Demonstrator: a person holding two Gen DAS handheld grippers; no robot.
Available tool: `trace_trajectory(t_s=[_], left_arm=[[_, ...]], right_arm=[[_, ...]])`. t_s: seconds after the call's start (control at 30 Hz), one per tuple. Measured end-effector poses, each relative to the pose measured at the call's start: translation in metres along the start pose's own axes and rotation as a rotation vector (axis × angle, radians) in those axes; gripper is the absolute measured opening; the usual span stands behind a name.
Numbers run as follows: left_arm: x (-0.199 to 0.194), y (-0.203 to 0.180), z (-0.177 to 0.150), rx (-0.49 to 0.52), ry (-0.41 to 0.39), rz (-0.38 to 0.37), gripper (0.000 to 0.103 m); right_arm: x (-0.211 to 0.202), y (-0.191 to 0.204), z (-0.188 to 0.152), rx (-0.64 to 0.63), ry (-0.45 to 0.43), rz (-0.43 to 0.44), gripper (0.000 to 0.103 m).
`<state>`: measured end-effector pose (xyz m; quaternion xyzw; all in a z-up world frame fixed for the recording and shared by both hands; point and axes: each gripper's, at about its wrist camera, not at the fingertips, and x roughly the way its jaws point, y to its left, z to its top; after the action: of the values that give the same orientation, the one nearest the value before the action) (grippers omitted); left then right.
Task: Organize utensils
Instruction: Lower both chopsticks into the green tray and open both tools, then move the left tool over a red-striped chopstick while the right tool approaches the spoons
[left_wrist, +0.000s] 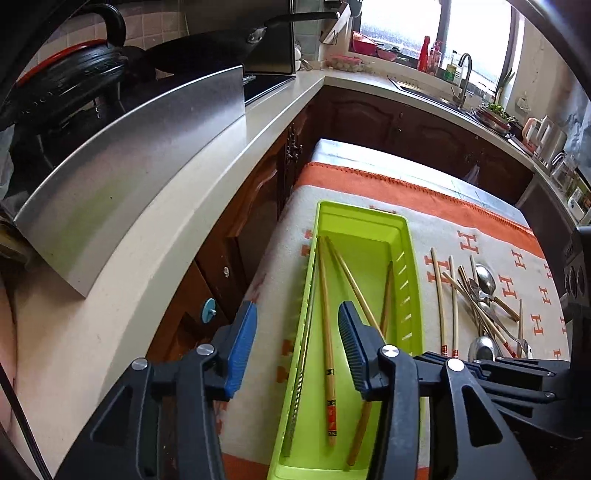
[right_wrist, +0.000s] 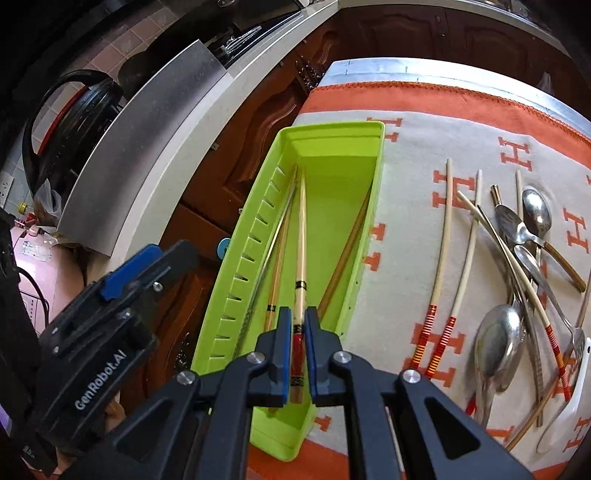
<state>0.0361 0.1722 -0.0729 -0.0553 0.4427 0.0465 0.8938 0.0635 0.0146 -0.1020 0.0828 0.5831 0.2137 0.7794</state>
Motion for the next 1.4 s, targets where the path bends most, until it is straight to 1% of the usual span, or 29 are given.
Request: trace_trajectory(t_s=[0.1, 0.23, 0.4, 0.47, 0.7, 0.73, 0.83, 1.0, 1.03, 1.1, 1.17, 1.27, 1.4], left_arm=[[-0.002, 0.002, -0.001, -0.003, -0.002, 0.006, 0.045], [-0.001, -0.004, -0.002, 0.005, 0.002, 0.014, 0.05], [-0.005, -0.02, -0.004, 0.034, -0.001, -0.006, 0.052], [-0.007, -0.031, -0.005, 0.053, -0.003, -0.016, 0.055], [-0.01, -0.076, -0.009, 0.124, 0.015, -0.069, 0.055], [-0.009, -0.084, -0.011, 0.137, 0.019, -0.073, 0.055], [-0.007, -0.105, -0.016, 0.164, 0.036, -0.094, 0.055], [0.005, -0.139, -0.026, 0.22, 0.073, -0.114, 0.055], [0.01, -0.145, -0.028, 0.228, 0.084, -0.118, 0.055], [0.021, -0.154, -0.032, 0.236, 0.111, -0.118, 0.05], [0.034, -0.161, -0.035, 0.239, 0.141, -0.118, 0.041], [0.054, -0.165, -0.037, 0.228, 0.188, -0.108, 0.035], [0.075, -0.166, -0.039, 0.207, 0.243, -0.102, 0.034]], right_arm=[[-0.003, -0.005, -0.002, 0.005, -0.004, -0.013, 0.007], [-0.016, -0.018, -0.004, 0.012, -0.024, -0.036, 0.007], [-0.042, -0.039, -0.01, 0.015, -0.088, -0.07, 0.007], [-0.053, -0.047, -0.012, 0.007, -0.104, -0.088, 0.007], [-0.095, -0.089, -0.025, 0.021, -0.18, -0.105, 0.007], [-0.098, -0.095, -0.027, 0.027, -0.188, -0.108, 0.008], [-0.107, -0.116, -0.035, 0.063, -0.207, -0.107, 0.014], [-0.108, -0.144, -0.046, 0.106, -0.201, -0.085, 0.015], [-0.107, -0.146, -0.048, 0.107, -0.199, -0.08, 0.015], [-0.104, -0.152, -0.05, 0.106, -0.194, -0.066, 0.015], [-0.101, -0.156, -0.052, 0.102, -0.189, -0.057, 0.015], [-0.097, -0.162, -0.053, 0.098, -0.183, -0.04, 0.015], [-0.093, -0.168, -0.051, 0.091, -0.181, -0.026, 0.015]])
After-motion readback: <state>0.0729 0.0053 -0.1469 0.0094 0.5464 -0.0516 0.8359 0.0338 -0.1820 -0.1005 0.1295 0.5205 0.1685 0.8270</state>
